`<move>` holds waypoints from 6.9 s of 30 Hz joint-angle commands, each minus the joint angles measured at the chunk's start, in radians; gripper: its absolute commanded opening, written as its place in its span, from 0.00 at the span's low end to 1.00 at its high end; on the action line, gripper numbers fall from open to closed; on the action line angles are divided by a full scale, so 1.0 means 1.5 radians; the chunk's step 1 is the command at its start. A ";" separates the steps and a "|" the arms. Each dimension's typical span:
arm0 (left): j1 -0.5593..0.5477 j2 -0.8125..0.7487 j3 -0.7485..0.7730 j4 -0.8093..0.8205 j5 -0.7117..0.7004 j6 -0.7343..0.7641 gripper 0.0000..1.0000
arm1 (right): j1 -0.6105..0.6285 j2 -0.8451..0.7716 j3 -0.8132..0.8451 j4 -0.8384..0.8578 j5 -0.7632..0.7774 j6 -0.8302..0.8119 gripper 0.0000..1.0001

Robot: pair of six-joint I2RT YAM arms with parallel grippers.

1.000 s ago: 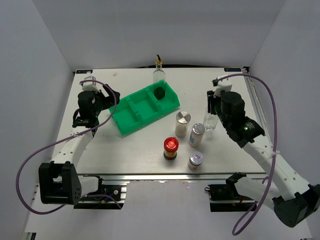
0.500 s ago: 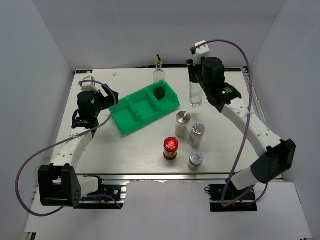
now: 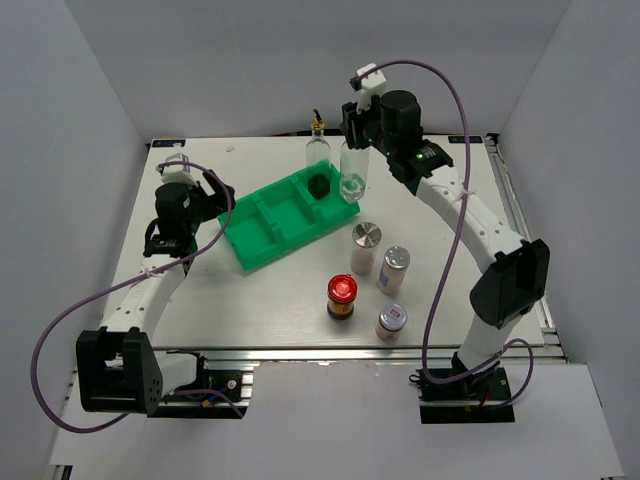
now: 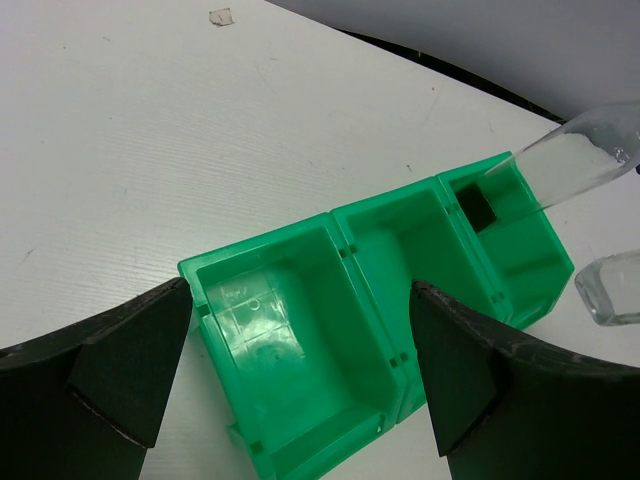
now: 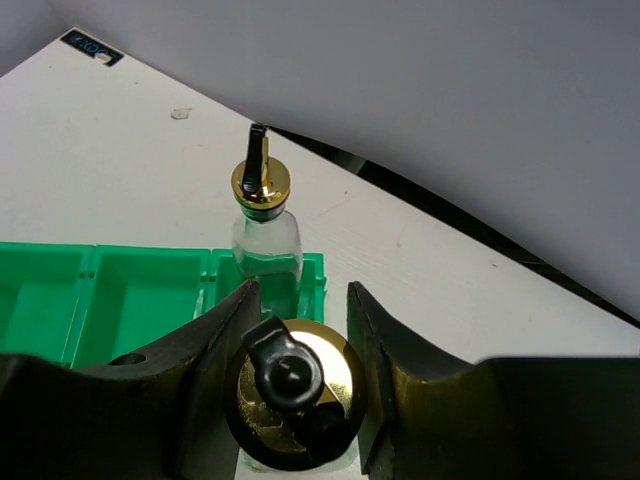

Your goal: Organize the condiment bottles

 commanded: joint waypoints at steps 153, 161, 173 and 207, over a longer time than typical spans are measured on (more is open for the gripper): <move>-0.095 -0.059 0.069 -0.048 0.027 -0.020 0.98 | 0.021 -0.195 -0.112 0.052 0.019 0.017 0.65; -0.355 0.034 0.148 -0.096 -0.006 0.049 0.98 | -0.051 -0.428 -0.452 0.017 0.283 0.216 0.89; -0.513 0.272 0.309 -0.181 -0.077 0.132 0.98 | -0.201 -0.632 -0.681 -0.004 0.289 0.307 0.89; -0.590 0.366 0.410 -0.223 -0.022 0.174 0.98 | -0.228 -0.619 -0.721 0.031 0.263 0.275 0.89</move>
